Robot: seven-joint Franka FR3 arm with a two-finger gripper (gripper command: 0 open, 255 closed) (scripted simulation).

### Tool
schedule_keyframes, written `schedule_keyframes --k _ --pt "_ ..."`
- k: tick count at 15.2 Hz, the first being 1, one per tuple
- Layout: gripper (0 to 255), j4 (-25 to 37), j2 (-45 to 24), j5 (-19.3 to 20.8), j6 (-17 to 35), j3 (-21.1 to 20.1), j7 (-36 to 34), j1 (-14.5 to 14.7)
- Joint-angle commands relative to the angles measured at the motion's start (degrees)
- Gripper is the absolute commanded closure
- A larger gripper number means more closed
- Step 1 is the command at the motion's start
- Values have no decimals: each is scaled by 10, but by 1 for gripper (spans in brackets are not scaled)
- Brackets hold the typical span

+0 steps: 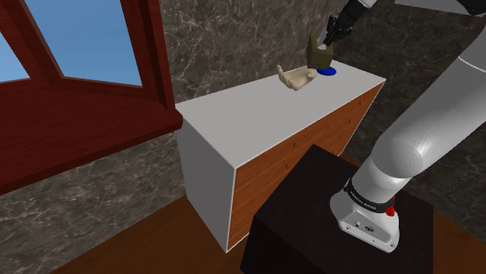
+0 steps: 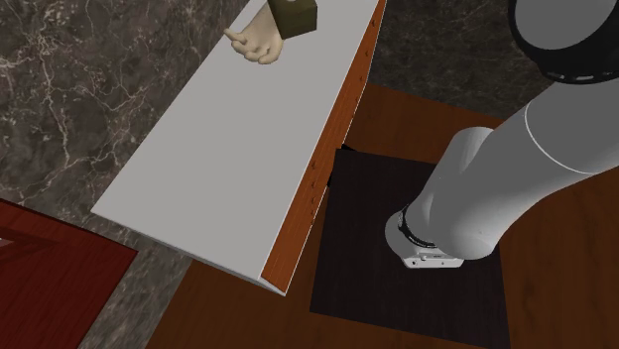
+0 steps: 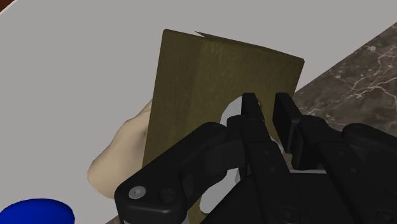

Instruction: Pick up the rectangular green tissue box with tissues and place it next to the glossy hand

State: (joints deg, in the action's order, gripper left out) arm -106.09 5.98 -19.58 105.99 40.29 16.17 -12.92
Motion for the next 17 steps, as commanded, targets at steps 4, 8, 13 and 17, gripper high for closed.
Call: schedule_keyframes --k 4,8,13,17 --pt "255 -36 -2 -5 35 1 15 0" --pt "255 -62 -6 -12 62 2 28 0" --pt "255 -92 -15 -24 95 4 46 0" --pt "255 -113 -25 -37 120 6 62 1"
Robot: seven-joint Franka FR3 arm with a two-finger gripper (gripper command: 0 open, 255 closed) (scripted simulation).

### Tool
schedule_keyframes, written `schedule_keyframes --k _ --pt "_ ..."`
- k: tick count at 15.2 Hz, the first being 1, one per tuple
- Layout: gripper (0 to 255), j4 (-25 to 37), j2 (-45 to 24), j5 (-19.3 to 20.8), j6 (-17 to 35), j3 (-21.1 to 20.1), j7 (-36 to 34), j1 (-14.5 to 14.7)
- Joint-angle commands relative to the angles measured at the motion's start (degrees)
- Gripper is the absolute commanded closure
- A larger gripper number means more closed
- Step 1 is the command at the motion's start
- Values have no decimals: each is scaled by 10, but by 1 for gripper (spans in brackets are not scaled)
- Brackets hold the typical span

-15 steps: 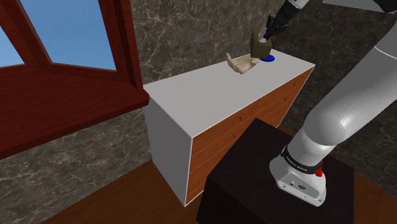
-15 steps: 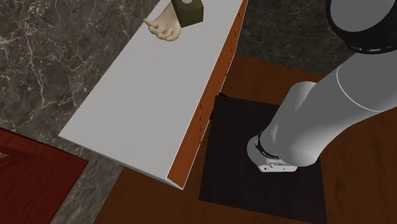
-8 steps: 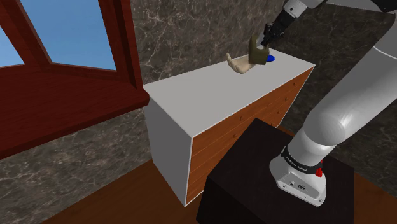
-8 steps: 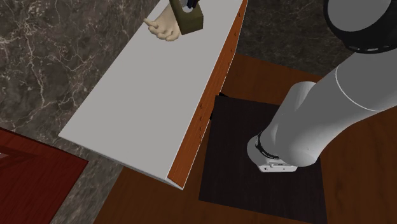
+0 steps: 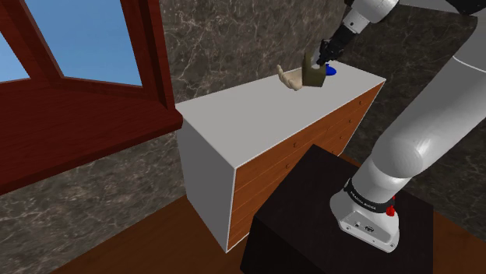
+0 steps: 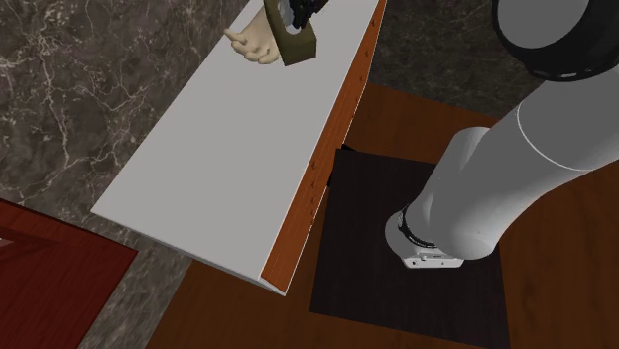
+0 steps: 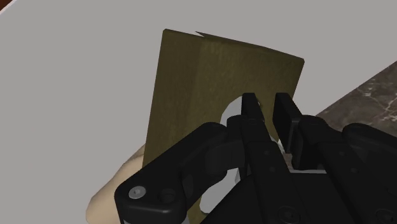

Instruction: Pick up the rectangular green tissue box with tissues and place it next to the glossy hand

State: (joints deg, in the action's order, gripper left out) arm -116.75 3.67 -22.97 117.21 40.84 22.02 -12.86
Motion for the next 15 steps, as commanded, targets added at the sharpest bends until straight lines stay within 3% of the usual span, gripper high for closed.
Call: schedule_keyframes --k 1,15 --pt "255 -12 -5 -6 14 1 8 0" --pt "255 -66 -61 -78 90 3 84 -1"
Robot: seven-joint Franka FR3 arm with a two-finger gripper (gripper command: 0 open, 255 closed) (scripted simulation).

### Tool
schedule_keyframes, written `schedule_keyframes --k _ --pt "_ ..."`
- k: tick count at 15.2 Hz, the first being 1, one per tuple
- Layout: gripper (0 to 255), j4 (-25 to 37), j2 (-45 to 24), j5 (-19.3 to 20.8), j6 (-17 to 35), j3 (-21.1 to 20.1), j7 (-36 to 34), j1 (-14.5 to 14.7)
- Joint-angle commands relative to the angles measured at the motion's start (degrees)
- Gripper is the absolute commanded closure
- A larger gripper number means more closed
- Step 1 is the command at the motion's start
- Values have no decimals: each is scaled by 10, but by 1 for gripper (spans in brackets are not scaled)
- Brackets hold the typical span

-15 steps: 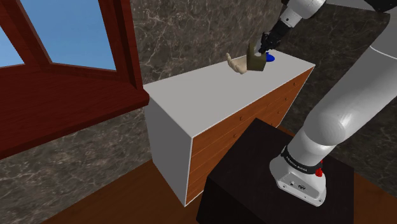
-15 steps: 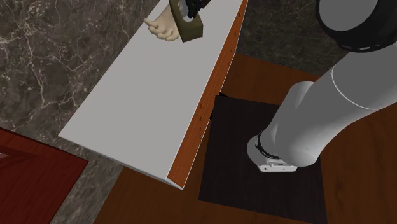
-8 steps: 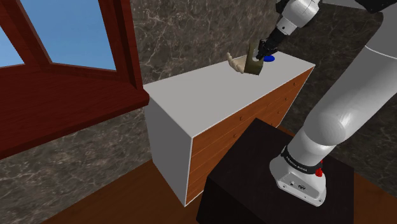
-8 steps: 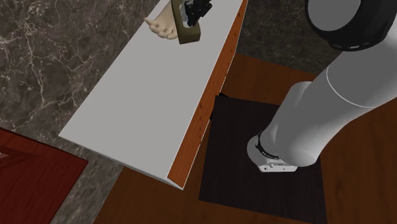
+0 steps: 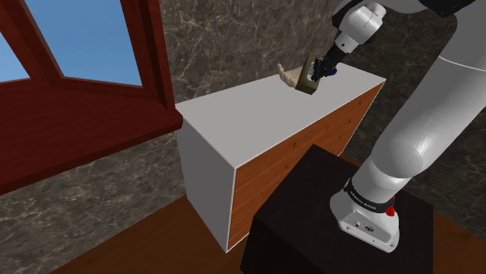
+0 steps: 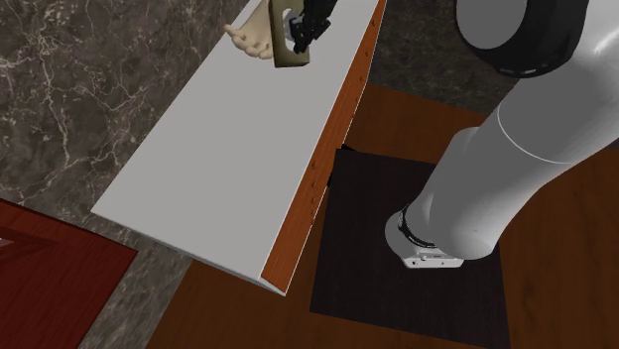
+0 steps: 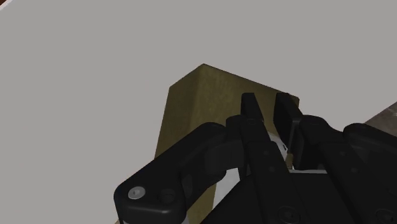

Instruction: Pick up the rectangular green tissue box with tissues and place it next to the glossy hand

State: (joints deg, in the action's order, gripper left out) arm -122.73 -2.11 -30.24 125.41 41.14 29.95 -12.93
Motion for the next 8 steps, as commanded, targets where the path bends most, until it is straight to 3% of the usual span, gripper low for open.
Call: schedule_keyframes --k 1,8 --pt "255 -9 -8 -11 13 -1 11 0" --pt "255 -15 -21 -27 24 -2 26 -2"
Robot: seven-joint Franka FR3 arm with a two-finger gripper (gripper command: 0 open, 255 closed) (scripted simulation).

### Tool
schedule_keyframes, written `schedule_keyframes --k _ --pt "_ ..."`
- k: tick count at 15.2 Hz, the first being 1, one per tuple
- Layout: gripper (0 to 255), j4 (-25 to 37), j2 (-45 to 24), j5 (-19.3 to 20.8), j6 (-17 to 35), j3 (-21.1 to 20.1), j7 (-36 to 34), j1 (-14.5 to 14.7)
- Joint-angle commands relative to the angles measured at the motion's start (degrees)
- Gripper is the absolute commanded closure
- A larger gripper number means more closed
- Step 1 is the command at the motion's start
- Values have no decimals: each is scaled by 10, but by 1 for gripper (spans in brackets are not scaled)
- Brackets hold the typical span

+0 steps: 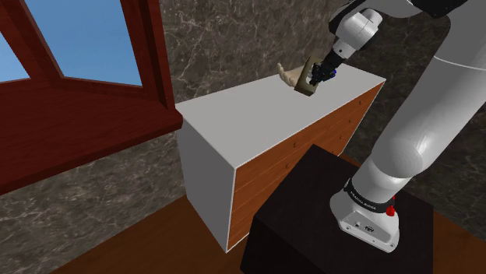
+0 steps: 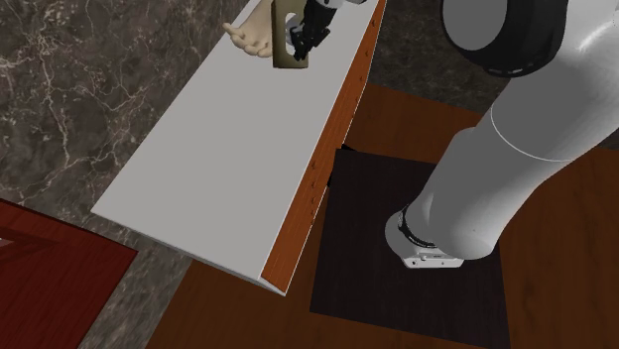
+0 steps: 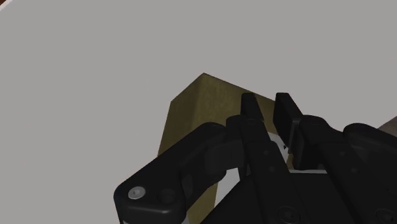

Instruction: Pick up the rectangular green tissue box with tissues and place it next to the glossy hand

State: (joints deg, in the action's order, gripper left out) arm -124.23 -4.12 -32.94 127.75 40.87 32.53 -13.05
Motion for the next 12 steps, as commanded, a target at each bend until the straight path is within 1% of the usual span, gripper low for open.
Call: schedule_keyframes --k 1,3,4,9,12 --pt "255 0 -1 0 1 1 0 -1" --pt "255 0 -1 0 1 0 0 -1" --pt "0 -1 -1 0 1 0 0 -1" --pt "0 0 -1 0 1 0 0 -1" --pt "0 15 40 49 -38 11 -31 -5"
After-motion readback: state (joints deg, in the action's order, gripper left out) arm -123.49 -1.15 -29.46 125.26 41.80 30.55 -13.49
